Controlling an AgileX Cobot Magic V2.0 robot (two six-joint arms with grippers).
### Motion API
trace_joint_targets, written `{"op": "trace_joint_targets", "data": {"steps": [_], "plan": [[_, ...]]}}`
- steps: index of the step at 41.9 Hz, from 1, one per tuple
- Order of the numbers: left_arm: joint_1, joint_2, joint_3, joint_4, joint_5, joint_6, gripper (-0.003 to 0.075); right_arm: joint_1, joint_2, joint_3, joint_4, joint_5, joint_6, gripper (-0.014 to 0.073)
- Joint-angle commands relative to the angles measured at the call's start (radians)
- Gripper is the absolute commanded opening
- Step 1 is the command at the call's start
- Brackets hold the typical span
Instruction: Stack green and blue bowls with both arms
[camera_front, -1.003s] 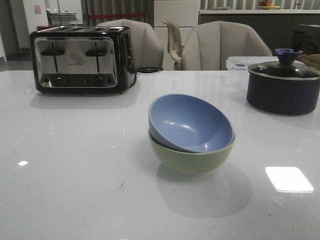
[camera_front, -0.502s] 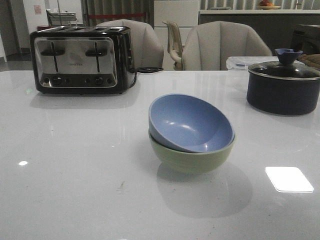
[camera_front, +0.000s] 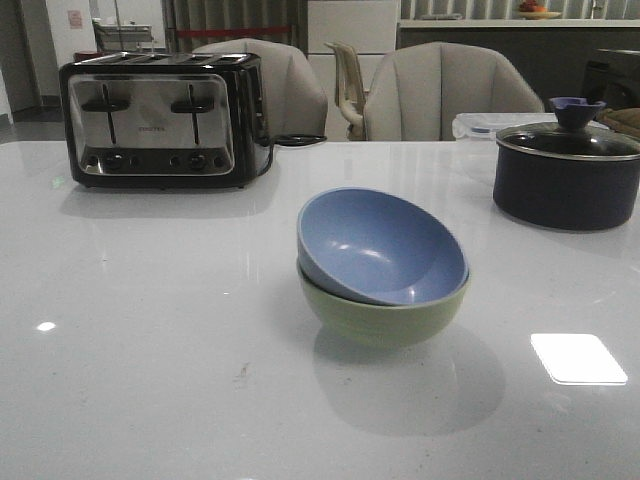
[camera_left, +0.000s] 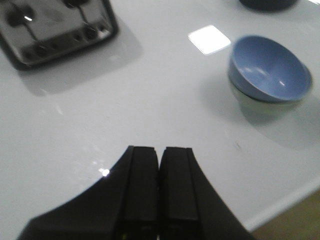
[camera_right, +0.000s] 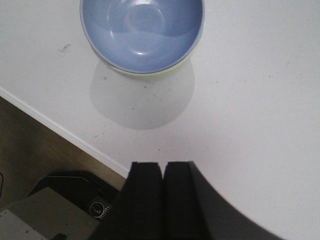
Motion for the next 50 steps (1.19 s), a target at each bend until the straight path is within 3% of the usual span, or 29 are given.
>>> {"op": "trace_joint_targets", "data": {"steps": [1, 12, 23, 50], "plan": [[0.092, -0.091, 0.088, 0.010, -0.241, 0.003, 0.0101, 0.001, -0.009, -0.026, 0.002, -0.045, -0.010, 0.0034], [0.287, -0.350, 0.415, -0.008, -0.519, 0.003, 0.0101, 0.001, -0.009, -0.026, 0.002, -0.045, -0.010, 0.0034], [0.350, -0.470, 0.573, -0.068, -0.645, -0.001, 0.0100, 0.001, -0.009, -0.026, 0.002, -0.045, -0.010, 0.0034], [0.366, -0.475, 0.584, -0.095, -0.686, -0.004, 0.0100, 0.001, -0.009, -0.026, 0.002, -0.041, -0.010, 0.0034]]}}
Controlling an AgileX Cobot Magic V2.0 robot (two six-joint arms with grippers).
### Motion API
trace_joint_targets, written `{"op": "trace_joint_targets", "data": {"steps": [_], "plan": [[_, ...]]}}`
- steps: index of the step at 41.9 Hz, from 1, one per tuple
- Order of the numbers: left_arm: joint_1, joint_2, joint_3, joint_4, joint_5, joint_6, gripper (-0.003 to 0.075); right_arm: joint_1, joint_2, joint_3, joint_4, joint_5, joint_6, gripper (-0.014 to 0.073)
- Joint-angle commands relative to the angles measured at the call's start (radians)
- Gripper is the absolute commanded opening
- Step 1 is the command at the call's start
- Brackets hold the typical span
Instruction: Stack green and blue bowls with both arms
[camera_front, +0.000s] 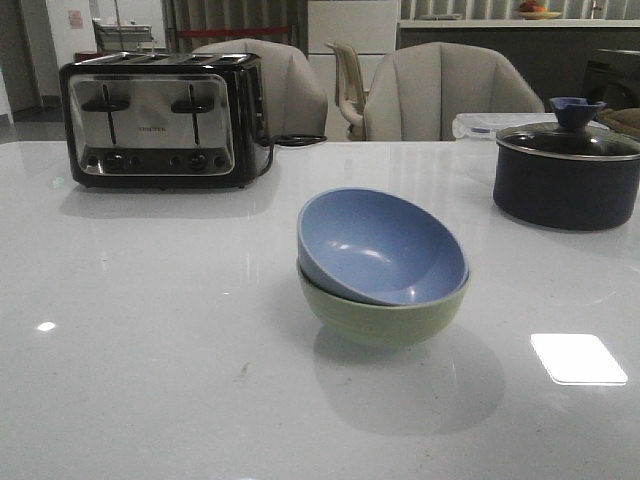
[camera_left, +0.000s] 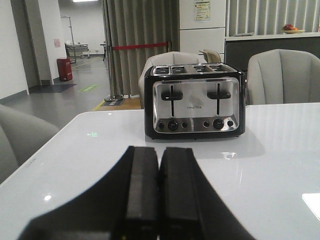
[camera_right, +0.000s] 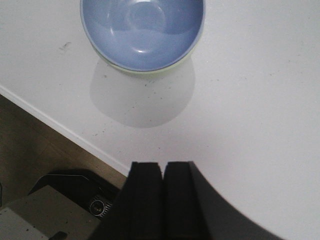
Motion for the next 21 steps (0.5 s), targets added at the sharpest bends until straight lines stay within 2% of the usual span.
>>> {"op": "trace_joint_targets", "data": {"steps": [1, 15, 21], "plan": [[0.002, -0.021, 0.019, -0.008, -0.094, -0.005, 0.0100, 0.001, -0.009, -0.026, 0.002, -0.046, -0.010, 0.0034], [0.002, -0.021, 0.019, -0.008, -0.094, -0.005, 0.0100, 0.005, -0.019, -0.021, 0.009, -0.048, -0.010, 0.0034], [0.004, -0.021, 0.019, -0.008, -0.094, -0.005, 0.0100, -0.054, -0.126, 0.025, -0.018, -0.079, -0.013, 0.0034]]}}
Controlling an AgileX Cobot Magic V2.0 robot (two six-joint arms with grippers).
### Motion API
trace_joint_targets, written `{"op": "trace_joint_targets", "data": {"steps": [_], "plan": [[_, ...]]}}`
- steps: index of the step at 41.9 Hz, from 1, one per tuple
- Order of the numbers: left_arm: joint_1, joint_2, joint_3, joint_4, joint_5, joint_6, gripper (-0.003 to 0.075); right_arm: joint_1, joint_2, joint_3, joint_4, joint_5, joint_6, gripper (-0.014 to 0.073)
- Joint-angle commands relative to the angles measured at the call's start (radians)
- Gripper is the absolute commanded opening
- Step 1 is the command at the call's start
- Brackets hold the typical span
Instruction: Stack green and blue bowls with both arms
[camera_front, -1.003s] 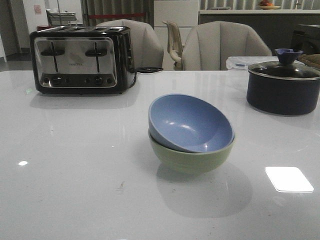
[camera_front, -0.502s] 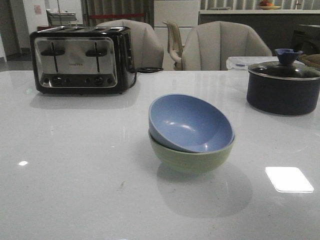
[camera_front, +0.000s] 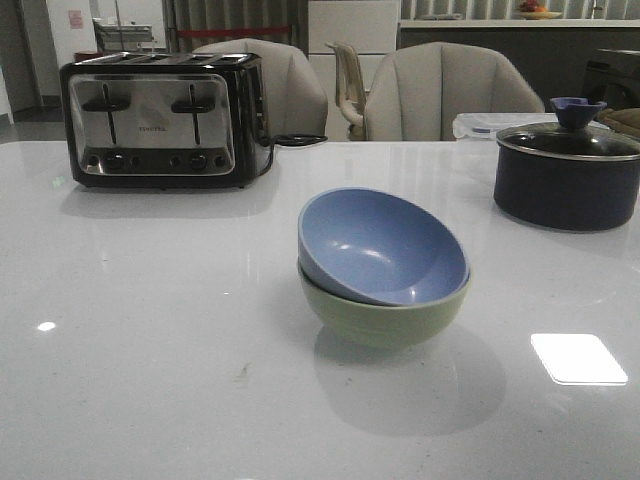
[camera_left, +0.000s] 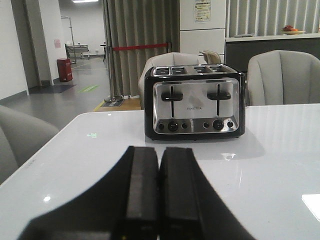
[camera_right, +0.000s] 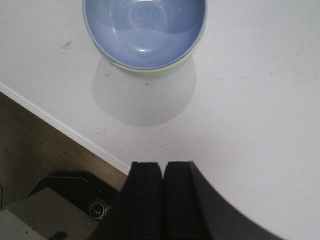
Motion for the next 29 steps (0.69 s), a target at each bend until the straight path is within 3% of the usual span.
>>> {"op": "trace_joint_targets", "data": {"steps": [1, 6, 14, 22, 29], "plan": [[0.004, -0.021, 0.019, -0.008, -0.090, -0.005, 0.0100, -0.057, -0.103, 0.014, -0.025, -0.094, -0.011, 0.0034], [0.004, -0.021, 0.019, -0.008, -0.090, -0.005, 0.0100, -0.175, -0.256, 0.114, -0.057, -0.193, -0.011, 0.0034], [0.004, -0.021, 0.019, -0.008, -0.090, -0.005, 0.0100, -0.365, -0.538, 0.357, -0.077, -0.466, -0.011, 0.0034], [0.004, -0.021, 0.019, -0.008, -0.090, -0.005, 0.0101, -0.395, -0.741, 0.584, -0.076, -0.707, -0.011, 0.0034], [0.004, -0.021, 0.019, -0.008, -0.090, -0.005, 0.0100, -0.395, -0.822, 0.694, -0.076, -0.789, -0.011, 0.0034]]}}
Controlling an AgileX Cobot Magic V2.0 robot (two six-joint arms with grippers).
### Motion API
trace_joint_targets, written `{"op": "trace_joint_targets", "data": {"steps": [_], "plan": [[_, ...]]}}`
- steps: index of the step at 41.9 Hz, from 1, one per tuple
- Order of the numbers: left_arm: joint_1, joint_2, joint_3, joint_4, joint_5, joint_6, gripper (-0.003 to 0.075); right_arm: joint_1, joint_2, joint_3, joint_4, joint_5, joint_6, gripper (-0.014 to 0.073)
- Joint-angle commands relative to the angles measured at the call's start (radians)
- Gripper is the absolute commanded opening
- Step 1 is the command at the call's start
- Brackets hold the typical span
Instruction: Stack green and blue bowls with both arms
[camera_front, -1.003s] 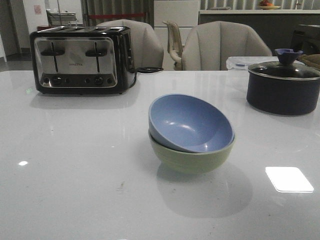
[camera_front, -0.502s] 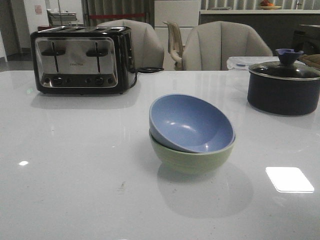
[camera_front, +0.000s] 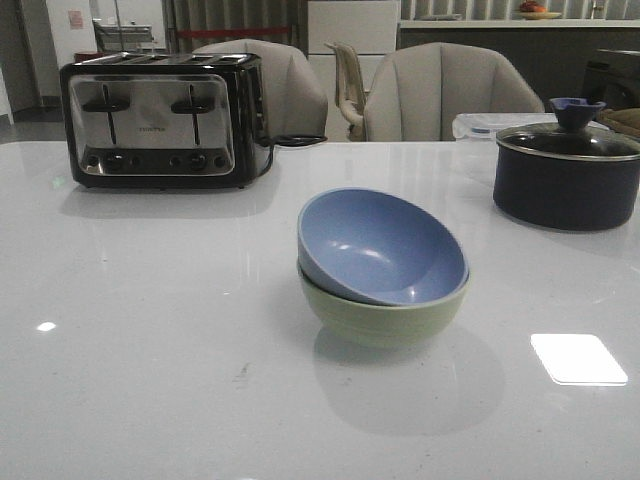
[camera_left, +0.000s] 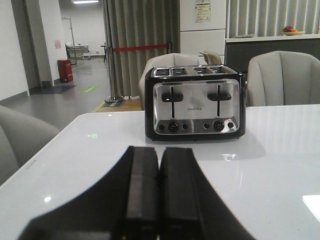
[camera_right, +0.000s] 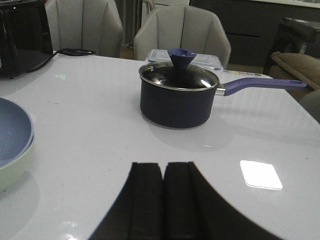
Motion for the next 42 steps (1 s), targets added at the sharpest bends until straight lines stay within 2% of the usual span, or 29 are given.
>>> {"op": "trace_joint_targets", "data": {"steps": [1, 17, 42], "plan": [[0.001, -0.021, 0.019, -0.008, -0.089, -0.005, 0.0101, -0.008, -0.026, 0.006, -0.005, -0.106, -0.011, 0.0034], [0.001, -0.020, 0.019, -0.008, -0.089, -0.005, 0.0100, -0.003, -0.041, 0.006, 0.055, -0.138, -0.011, 0.0034], [0.001, -0.020, 0.019, -0.008, -0.089, -0.005, 0.0100, 0.000, -0.041, 0.006, 0.055, -0.146, -0.011, 0.0034]]}}
